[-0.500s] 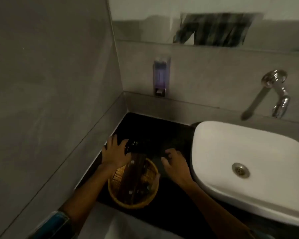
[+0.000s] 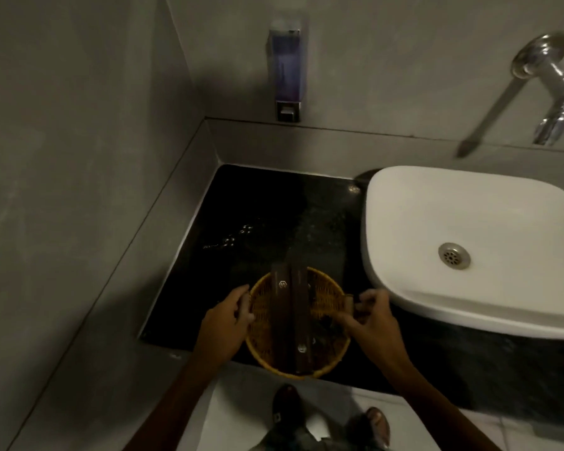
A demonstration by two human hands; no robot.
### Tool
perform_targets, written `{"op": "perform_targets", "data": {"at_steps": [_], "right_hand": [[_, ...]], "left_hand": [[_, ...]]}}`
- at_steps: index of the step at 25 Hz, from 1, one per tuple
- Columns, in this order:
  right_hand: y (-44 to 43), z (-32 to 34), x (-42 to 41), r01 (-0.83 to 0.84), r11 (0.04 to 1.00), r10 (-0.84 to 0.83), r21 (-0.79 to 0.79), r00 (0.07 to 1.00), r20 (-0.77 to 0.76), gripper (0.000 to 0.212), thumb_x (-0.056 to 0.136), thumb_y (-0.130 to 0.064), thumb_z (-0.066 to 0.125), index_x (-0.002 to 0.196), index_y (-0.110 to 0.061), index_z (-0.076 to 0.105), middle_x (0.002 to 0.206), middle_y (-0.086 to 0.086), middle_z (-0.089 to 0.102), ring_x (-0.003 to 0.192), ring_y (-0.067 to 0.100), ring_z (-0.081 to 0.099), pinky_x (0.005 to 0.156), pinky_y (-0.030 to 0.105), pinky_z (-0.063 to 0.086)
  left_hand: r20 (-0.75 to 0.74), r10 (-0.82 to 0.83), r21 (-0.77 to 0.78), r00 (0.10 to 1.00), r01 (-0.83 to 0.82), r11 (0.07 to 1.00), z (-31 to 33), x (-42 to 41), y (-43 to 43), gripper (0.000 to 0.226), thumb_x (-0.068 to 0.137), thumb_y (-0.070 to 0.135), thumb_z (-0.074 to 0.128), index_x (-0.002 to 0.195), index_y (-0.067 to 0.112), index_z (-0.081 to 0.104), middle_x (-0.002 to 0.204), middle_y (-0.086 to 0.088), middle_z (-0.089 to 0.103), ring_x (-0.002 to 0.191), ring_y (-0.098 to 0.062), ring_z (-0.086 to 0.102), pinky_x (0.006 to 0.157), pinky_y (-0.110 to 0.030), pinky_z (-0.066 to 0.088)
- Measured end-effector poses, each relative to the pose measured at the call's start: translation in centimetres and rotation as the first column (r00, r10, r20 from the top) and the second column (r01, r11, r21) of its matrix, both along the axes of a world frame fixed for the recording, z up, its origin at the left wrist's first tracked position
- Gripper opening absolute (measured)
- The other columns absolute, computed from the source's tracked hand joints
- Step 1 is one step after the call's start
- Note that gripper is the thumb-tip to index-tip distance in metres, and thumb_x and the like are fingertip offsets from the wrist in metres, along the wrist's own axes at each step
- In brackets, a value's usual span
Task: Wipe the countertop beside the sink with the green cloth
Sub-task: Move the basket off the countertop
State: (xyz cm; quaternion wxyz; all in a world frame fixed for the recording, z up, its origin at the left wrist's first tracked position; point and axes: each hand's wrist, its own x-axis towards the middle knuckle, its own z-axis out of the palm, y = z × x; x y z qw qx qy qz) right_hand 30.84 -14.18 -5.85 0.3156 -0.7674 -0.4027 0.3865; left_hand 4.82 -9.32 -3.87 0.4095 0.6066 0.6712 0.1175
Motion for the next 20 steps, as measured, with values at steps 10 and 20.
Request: {"op": "perform_targets", "data": {"at_steps": [10, 20], "right_hand": [[-3.0, 0.0, 7.3, 0.013, 1.000, -0.013, -0.004, 1.000, -0.022, 0.035, 0.076, -0.020, 0.081, 0.095, -0.017, 0.052, 0.085, -0.007, 0.065, 0.076, 0.003, 0.065, 0.057, 0.010, 0.050], [-7.5, 2.9, 34.8, 0.230, 0.964, -0.262, 0.136, 0.911, 0.319, 0.014, 0.082, -0.022, 0.075, 0.087, -0.013, 0.066, 0.084, 0.009, 0.074, 0.082, 0.027, 0.069, 0.082, 0.028, 0.051]], "left_hand": [[0.013, -0.005, 0.086, 1.000, 0.004, 0.996, -1.2, 6.3, -2.4, 0.051, 0.089, 0.019, 0.066, 0.137, 0.021, 0.048, 0.129, -0.014, 0.058, 0.102, -0.023, 0.062, 0.086, -0.039, 0.054], [0.042, -0.346, 0.557, 0.937, 0.266, 0.787, 3.5, 32.9, -2.8, 0.036, 0.089, 0.024, 0.062, 0.123, 0.030, 0.052, 0.121, 0.006, 0.061, 0.109, -0.006, 0.051, 0.093, -0.018, 0.041]]}}
